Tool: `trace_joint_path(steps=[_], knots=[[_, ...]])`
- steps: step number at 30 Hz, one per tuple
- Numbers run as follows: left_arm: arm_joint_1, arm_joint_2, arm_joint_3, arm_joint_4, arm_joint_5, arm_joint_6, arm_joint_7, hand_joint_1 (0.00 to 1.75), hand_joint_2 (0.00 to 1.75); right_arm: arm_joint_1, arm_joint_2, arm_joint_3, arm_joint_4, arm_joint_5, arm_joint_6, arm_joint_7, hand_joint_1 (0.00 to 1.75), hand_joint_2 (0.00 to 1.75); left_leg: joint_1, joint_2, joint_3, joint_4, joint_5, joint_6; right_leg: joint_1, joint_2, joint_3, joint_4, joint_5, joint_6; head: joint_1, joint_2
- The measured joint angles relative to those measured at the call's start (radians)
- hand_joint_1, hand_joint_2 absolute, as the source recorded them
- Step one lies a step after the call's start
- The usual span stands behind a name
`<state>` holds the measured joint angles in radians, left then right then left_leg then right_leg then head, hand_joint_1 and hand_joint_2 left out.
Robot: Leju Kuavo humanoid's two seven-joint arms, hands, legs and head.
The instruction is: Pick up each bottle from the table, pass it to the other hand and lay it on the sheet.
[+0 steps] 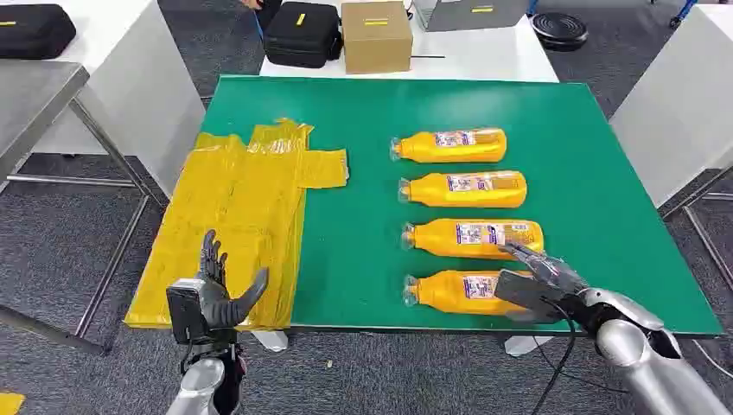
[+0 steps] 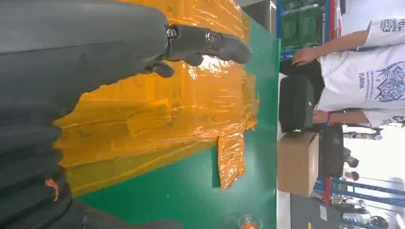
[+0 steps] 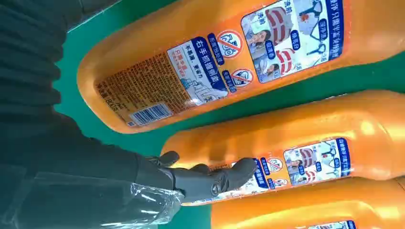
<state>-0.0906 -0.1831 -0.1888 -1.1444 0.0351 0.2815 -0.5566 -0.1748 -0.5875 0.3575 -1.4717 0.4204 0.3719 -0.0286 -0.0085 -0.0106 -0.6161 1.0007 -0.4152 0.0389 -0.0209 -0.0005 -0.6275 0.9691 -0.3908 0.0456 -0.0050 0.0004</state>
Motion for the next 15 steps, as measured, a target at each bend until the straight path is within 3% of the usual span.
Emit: trace_joint_path(steps=[15], knots=[[0.000, 0.001, 0.000, 0.000, 0.009, -0.002, 0.000, 0.00, 1.75, -0.010, -0.014, 0.031, 0.014, -0.012, 0.008, 0.006, 0.00, 1.75, 0.000, 0.000, 0.000, 0.000, 0.000, 0.000, 0.000, 0.000, 0.000, 0.000, 0.000, 0.000, 0.000, 0.000]])
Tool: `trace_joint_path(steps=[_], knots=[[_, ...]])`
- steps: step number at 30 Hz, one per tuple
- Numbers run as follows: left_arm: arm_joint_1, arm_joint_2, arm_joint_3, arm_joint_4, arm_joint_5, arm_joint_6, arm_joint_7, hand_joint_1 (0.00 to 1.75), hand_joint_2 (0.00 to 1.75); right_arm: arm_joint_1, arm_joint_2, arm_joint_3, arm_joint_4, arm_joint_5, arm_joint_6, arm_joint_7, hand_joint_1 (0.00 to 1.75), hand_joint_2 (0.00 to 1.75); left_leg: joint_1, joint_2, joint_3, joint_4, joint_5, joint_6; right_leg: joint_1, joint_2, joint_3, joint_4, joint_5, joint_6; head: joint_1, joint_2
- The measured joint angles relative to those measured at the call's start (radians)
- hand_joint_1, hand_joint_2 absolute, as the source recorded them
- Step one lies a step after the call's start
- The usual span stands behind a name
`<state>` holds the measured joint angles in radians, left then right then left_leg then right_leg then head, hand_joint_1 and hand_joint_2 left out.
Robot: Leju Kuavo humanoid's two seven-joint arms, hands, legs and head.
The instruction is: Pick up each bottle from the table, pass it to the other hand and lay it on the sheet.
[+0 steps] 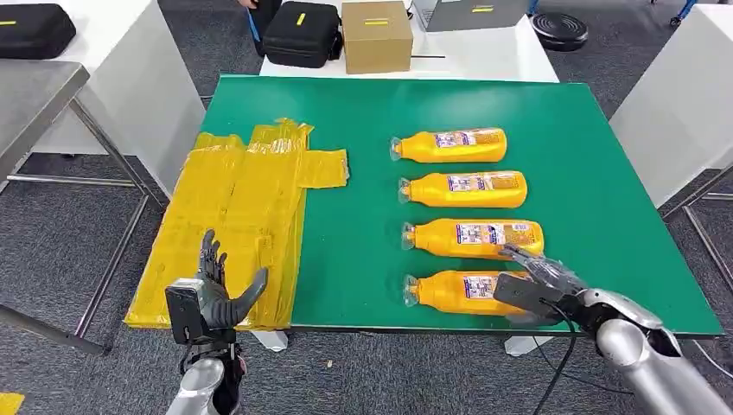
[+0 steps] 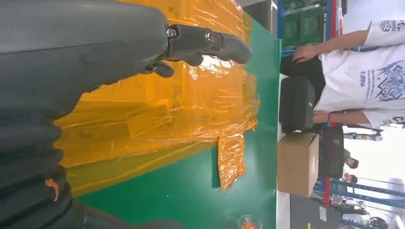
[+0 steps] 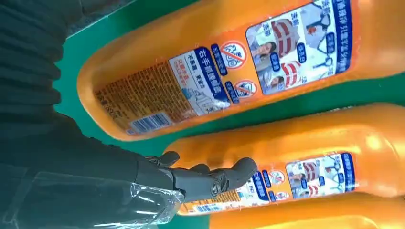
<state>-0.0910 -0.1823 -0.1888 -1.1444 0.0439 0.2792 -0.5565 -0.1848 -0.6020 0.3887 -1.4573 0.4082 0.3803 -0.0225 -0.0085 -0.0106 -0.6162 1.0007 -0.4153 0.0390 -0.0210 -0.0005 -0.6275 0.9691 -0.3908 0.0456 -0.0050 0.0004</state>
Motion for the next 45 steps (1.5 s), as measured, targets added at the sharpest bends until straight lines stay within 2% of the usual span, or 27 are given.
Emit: trace_joint_path(steps=[12, 19, 20, 21, 22, 33, 45], knots=[[-0.001, 0.000, 0.000, 0.000, 0.001, -0.004, 0.001, 0.00, 1.75, 0.000, -0.002, 0.017, 0.009, -0.001, 0.000, 0.009, 0.02, 1.75, 0.000, 0.000, 0.000, 0.000, 0.000, 0.000, 0.000, 0.000, 0.000, 0.000, 0.000, 0.000, 0.000, 0.000], [0.000, 0.000, 0.000, 0.002, 0.009, -0.003, 0.002, 0.00, 1.75, 0.036, -0.012, 0.006, 0.006, -0.005, -0.002, 0.015, 0.02, 1.75, 0.000, 0.000, 0.000, 0.000, 0.000, 0.000, 0.000, 0.000, 0.000, 0.000, 0.000, 0.000, 0.000, 0.000], [0.000, 0.000, 0.000, 0.003, 0.010, -0.003, 0.002, 0.00, 1.75, 0.041, -0.014, 0.002, 0.006, -0.004, -0.002, 0.015, 1.34, 1.75, 0.000, 0.000, 0.000, 0.000, 0.000, 0.000, 0.000, 0.000, 0.000, 0.000, 0.000, 0.000, 0.000, 0.000], [0.000, 0.000, -0.001, 0.003, 0.010, -0.003, 0.001, 0.00, 1.75, 0.045, -0.014, -0.001, 0.006, -0.003, -0.002, 0.015, 1.52, 1.75, 0.000, 0.000, 0.000, 0.000, 0.000, 0.000, 0.000, 0.000, 0.000, 0.000, 0.000, 0.000, 0.000, 0.000], [0.000, 0.000, 0.000, 0.005, 0.010, -0.002, 0.001, 0.00, 1.75, 0.050, -0.017, -0.003, 0.006, -0.003, -0.002, 0.015, 1.59, 1.75, 0.000, 0.000, 0.000, 0.000, 0.000, 0.000, 0.000, 0.000, 0.000, 0.000, 0.000, 0.000, 0.000, 0.000], [0.000, 0.000, 0.000, 0.011, 0.014, -0.007, -0.002, 0.00, 1.75, 0.118, -0.014, -0.032, -0.019, 0.050, 0.001, 0.042, 1.75, 1.75, 0.000, 0.001, 0.002, 0.000, 0.000, 0.000, 0.000, 0.000, 0.001, 0.000, 0.000, 0.000, 0.000, 0.000], [0.002, 0.000, 0.000, 0.017, 0.014, -0.008, -0.002, 0.00, 1.75, 0.118, 0.001, -0.048, -0.016, 0.062, 0.010, 0.043, 1.75, 1.75, 0.000, 0.001, 0.002, 0.000, 0.000, 0.000, 0.000, 0.000, 0.002, 0.000, 0.000, 0.000, 0.000, 0.000]])
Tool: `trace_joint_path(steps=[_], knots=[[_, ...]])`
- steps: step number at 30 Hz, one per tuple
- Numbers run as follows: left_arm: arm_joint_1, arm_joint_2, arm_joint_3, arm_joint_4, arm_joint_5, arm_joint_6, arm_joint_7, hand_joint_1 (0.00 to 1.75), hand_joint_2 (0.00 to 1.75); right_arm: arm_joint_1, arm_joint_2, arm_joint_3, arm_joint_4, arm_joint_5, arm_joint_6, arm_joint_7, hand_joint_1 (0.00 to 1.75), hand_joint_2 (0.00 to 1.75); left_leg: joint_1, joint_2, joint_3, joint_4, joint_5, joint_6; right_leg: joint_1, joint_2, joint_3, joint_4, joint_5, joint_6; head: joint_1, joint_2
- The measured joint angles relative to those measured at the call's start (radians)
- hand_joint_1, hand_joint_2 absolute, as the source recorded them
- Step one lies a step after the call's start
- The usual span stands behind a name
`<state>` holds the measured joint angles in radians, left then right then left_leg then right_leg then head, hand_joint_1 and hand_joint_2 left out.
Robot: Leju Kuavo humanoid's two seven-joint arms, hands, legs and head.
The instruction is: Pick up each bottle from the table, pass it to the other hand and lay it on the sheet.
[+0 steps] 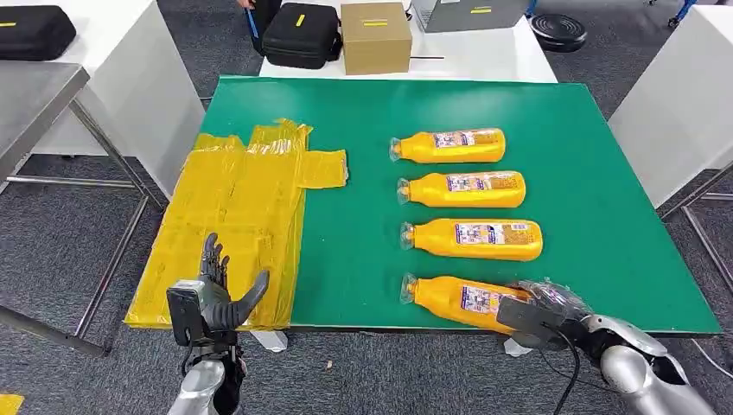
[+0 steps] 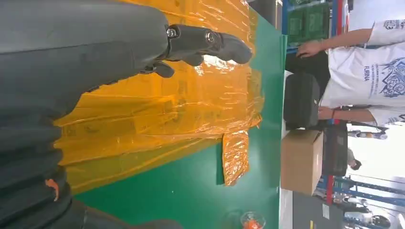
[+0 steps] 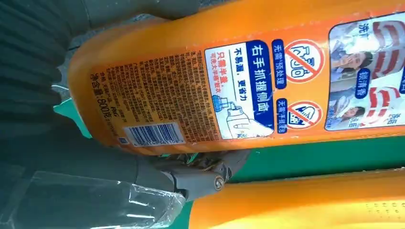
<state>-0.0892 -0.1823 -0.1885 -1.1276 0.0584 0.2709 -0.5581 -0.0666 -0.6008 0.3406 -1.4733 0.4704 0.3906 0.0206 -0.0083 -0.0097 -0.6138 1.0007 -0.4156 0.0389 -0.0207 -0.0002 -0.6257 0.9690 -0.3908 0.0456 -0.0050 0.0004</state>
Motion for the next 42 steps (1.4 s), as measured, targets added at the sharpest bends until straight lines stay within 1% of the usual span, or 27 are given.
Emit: trace_joint_path(steps=[5, 11, 15, 21, 31, 36, 39, 41, 42], knots=[[0.005, 0.000, 0.000, 0.000, 0.000, 0.002, 0.000, 0.00, 1.75, -0.005, 0.005, -0.008, 0.000, 0.000, -0.020, -0.015, 1.75, 1.75, 0.000, 0.000, 0.000, 0.000, 0.000, 0.000, 0.000, 0.000, 0.000, 0.000, 0.000, 0.000, 0.000, 0.000], [0.020, 0.000, 0.001, 0.000, -0.002, 0.016, -0.006, 0.00, 1.75, -0.010, 0.012, -0.029, -0.037, 0.002, -0.082, -0.078, 1.75, 1.75, 0.000, 0.000, -0.001, 0.000, 0.000, 0.000, 0.000, 0.000, 0.000, 0.000, 0.000, 0.000, 0.000, 0.000], [0.025, -0.003, 0.002, -0.001, -0.008, 0.017, -0.011, 0.00, 1.75, -0.051, 0.034, -0.043, -0.060, 0.004, -0.098, -0.114, 1.75, 1.75, 0.000, 0.000, -0.001, 0.000, 0.000, 0.000, 0.000, 0.000, 0.000, 0.000, 0.000, 0.000, 0.000, 0.000], [0.032, -0.008, 0.003, -0.001, -0.015, 0.017, -0.013, 0.00, 1.75, -0.081, 0.071, -0.045, -0.061, 0.015, -0.105, -0.127, 1.75, 1.75, 0.000, -0.001, -0.001, 0.000, 0.000, 0.000, 0.000, 0.000, 0.000, 0.000, 0.000, 0.000, 0.000, 0.000], [0.033, -0.009, 0.004, -0.002, -0.020, 0.017, -0.013, 0.00, 1.75, -0.087, 0.113, -0.054, -0.061, 0.029, -0.126, -0.149, 1.75, 1.75, 0.000, -0.001, -0.002, 0.000, 0.000, 0.000, 0.000, 0.000, 0.000, 0.000, 0.000, 0.000, 0.000, 0.000], [0.033, -0.016, 0.004, -0.002, -0.030, 0.016, -0.008, 0.00, 1.75, -0.103, 0.169, -0.055, -0.042, -0.007, -0.151, -0.214, 1.75, 1.75, 0.000, -0.001, -0.001, 0.000, 0.000, 0.000, 0.000, 0.000, -0.001, 0.000, 0.000, 0.000, 0.000, 0.000], [0.031, -0.019, 0.005, -0.002, -0.035, 0.010, -0.007, 0.00, 1.75, -0.105, 0.226, -0.055, -0.011, -0.025, -0.183, -0.272, 1.75, 1.75, 0.001, 0.000, -0.001, 0.000, 0.000, 0.000, 0.000, 0.000, -0.001, 0.000, 0.000, 0.000, 0.000, 0.000], [0.025, -0.021, 0.006, -0.002, -0.006, -0.041, 0.015, 0.00, 1.75, -0.111, 0.285, -0.055, 0.028, -0.038, -0.201, -0.316, 1.75, 1.75, 0.001, 0.000, -0.001, 0.000, 0.000, 0.000, 0.001, 0.000, -0.001, 0.000, 0.000, 0.000, 0.000, 0.000], [0.020, -0.022, 0.006, -0.002, 0.018, -0.091, 0.030, 0.00, 1.75, -0.115, 0.317, -0.053, 0.048, -0.043, -0.207, -0.339, 1.75, 1.75, 0.001, 0.000, -0.001, 0.000, 0.001, 0.000, 0.001, 0.000, -0.001, 0.001, 0.000, 0.000, 0.000, 0.000]])
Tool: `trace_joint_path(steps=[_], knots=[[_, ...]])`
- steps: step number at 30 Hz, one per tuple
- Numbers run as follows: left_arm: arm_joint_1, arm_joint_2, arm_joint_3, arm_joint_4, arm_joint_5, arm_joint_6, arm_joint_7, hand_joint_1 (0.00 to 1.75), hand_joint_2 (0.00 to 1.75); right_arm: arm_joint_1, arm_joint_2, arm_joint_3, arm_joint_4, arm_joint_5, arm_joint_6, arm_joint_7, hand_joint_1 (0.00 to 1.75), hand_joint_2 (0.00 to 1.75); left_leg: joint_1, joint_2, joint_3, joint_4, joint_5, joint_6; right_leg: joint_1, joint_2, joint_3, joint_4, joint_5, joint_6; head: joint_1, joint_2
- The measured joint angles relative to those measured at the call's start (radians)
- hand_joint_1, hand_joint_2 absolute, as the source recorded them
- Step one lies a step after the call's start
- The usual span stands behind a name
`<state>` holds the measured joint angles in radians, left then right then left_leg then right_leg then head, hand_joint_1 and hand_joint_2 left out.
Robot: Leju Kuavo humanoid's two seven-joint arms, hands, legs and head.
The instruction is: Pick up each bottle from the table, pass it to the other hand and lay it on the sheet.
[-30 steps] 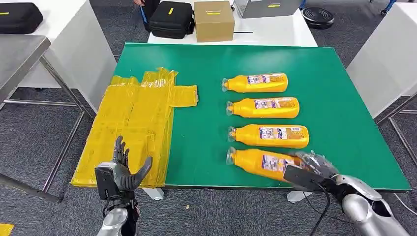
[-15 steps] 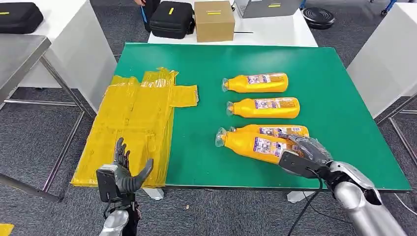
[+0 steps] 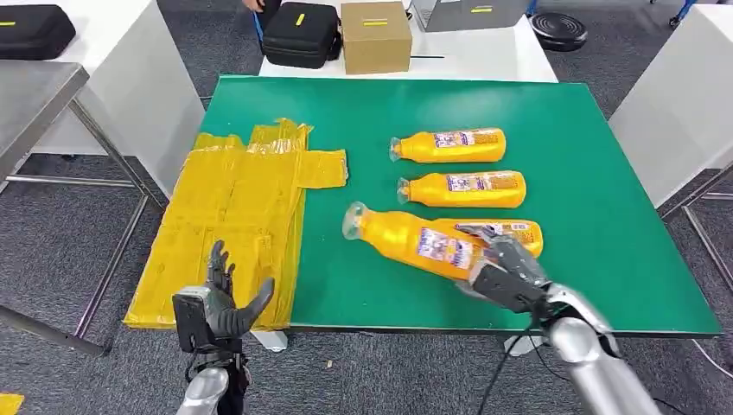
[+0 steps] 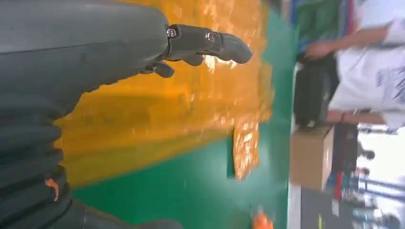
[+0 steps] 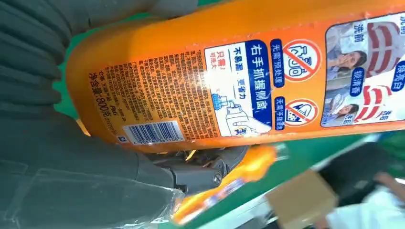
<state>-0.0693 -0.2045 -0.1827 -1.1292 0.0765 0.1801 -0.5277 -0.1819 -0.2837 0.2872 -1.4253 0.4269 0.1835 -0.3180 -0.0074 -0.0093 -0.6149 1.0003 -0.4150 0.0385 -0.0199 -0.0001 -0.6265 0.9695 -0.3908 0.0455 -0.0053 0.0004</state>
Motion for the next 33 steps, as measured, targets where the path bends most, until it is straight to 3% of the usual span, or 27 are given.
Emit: trace_joint_path(steps=[5, 12, 17, 33], knots=[[-0.044, 0.001, 0.000, 0.000, 0.115, -0.221, 0.061, 0.00, 1.75, -0.041, 0.157, 0.018, 0.088, -0.013, -0.012, -0.086, 1.75, 1.75, 0.001, 0.000, 0.000, 0.000, 0.002, -0.002, 0.001, 0.000, 0.000, 0.000, 0.000, 0.000, 0.000, 0.000], [-0.099, 0.011, 0.003, 0.005, 0.158, -0.340, 0.099, 0.00, 1.75, -0.119, 0.297, 0.039, 0.263, -0.036, 0.044, -0.155, 1.75, 1.75, 0.001, -0.001, 0.000, 0.000, 0.002, -0.002, 0.001, 0.000, 0.000, 0.000, 0.000, 0.000, 0.000, 0.000], [-0.130, 0.026, 0.004, 0.019, 0.205, -0.472, 0.115, 0.00, 1.75, -0.180, 0.350, 0.053, 0.436, -0.033, 0.069, -0.210, 1.75, 1.75, 0.001, -0.001, 0.000, 0.000, 0.002, -0.002, 0.000, 0.000, 0.000, 0.000, 0.000, 0.000, 0.001, 0.000], [-0.166, 0.082, 0.016, 0.027, 0.236, -0.496, 0.115, 0.00, 1.75, -0.244, 0.394, 0.064, 0.637, -0.040, 0.085, -0.221, 1.75, 1.75, 0.001, -0.001, 0.000, 0.000, 0.002, -0.002, 0.001, 0.000, 0.000, 0.000, 0.000, 0.000, 0.000, 0.000]])
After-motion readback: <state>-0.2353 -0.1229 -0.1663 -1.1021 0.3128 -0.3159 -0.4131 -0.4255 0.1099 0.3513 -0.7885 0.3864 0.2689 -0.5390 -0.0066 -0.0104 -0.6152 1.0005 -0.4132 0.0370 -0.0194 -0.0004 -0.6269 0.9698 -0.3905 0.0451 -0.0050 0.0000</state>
